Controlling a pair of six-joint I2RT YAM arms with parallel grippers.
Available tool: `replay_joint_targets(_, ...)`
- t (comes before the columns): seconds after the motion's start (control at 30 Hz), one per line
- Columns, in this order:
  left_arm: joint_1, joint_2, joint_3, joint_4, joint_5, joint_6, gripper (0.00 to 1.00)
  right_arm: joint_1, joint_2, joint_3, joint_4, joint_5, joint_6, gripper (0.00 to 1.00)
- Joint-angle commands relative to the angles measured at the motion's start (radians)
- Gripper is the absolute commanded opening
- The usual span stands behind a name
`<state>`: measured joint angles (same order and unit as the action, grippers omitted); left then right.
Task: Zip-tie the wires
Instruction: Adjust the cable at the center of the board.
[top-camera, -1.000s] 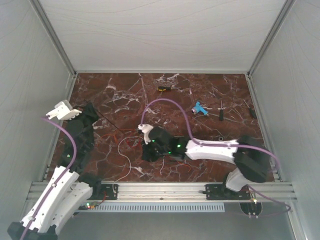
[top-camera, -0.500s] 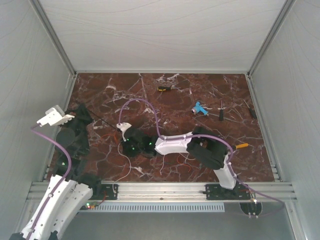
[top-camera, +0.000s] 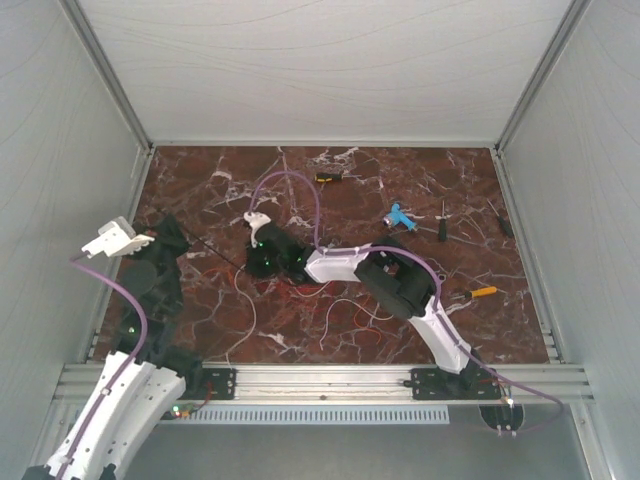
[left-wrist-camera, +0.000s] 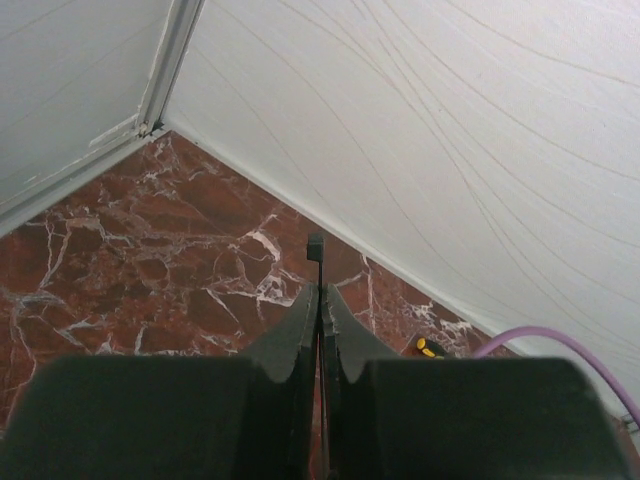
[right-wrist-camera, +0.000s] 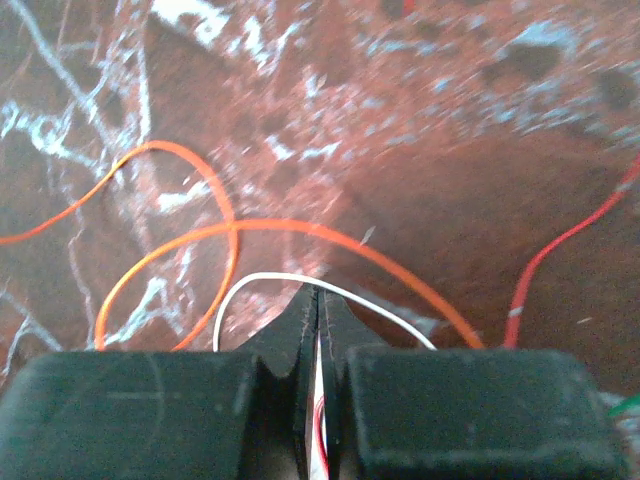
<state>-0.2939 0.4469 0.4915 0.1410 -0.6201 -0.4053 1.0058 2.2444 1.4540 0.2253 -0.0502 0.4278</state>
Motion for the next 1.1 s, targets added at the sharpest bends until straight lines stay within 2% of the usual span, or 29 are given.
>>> replay_joint_targets(0.0, 0.007, 0.005, -0.003, 0.047, 0.016, -0.019, 0.0, -0.056, 0.064, 0.045, -0.01, 0.014, -0.013, 0.0)
replay_joint_targets(0.33, 0.008, 0.072, -0.024, 0.086, 0.056, -0.052, 0.0, -0.172, 0.109, 0.127, -0.025, -0.01, 0.006, 0.0)
replay_joint_targets(0.43, 0.008, 0.086, -0.024, 0.064, 0.069, -0.07, 0.0, -0.195, 0.125, 0.163, -0.032, -0.065, -0.005, 0.0)
replay_joint_targets(0.63, 0.007, 0.086, -0.041, -0.027, 0.066, -0.166, 0.0, -0.212, 0.11, 0.18, -0.065, -0.057, -0.035, 0.0)
replay_joint_targets(0.8, 0.007, 0.061, -0.106, -0.034, 0.028, -0.279, 0.0, -0.23, 0.024, 0.13, -0.031, -0.152, -0.037, 0.0)
replay_joint_targets(0.93, 0.006, 0.04, -0.182, 0.014, 0.039, -0.351, 0.0, -0.248, -0.07, 0.061, 0.067, -0.265, 0.021, 0.0)
replay_joint_targets(1.07, 0.003, 0.0, -0.255, 0.03, 0.009, -0.405, 0.0, -0.269, -0.148, 0.038, 0.094, -0.346, 0.072, 0.0)
